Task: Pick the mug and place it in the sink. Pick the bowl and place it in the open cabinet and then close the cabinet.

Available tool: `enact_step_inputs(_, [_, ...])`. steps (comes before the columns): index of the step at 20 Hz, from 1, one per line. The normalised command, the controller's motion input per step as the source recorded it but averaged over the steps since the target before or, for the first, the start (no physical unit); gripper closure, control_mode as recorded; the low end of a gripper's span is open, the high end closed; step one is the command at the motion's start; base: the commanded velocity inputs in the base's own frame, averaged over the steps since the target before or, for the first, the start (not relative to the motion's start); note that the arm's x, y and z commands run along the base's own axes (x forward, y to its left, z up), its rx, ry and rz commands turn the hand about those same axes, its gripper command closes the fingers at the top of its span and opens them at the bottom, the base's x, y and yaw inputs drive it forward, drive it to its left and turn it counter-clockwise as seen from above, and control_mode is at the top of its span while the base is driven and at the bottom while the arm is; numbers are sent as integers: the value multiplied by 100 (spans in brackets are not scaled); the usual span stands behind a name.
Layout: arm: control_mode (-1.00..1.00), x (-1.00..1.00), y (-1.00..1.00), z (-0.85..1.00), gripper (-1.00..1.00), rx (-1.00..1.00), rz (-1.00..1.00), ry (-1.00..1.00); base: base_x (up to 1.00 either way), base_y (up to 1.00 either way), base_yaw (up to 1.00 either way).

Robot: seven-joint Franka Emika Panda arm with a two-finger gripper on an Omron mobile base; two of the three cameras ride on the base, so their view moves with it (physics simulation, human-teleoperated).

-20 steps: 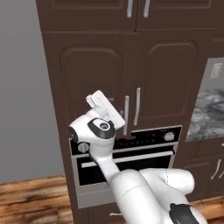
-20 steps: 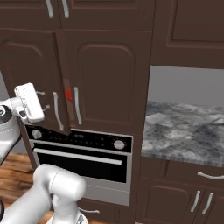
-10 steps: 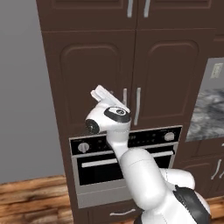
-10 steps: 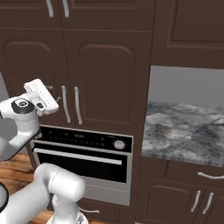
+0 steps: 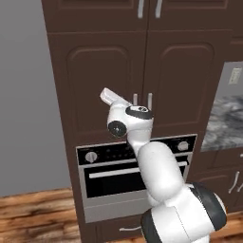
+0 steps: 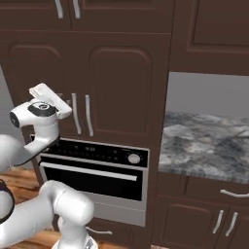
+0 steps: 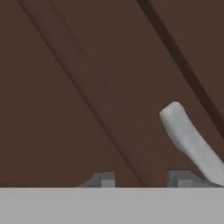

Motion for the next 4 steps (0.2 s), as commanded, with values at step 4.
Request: enact_step_inputs(4, [-100, 51, -10, 0, -100, 3, 8, 10, 0, 0, 0])
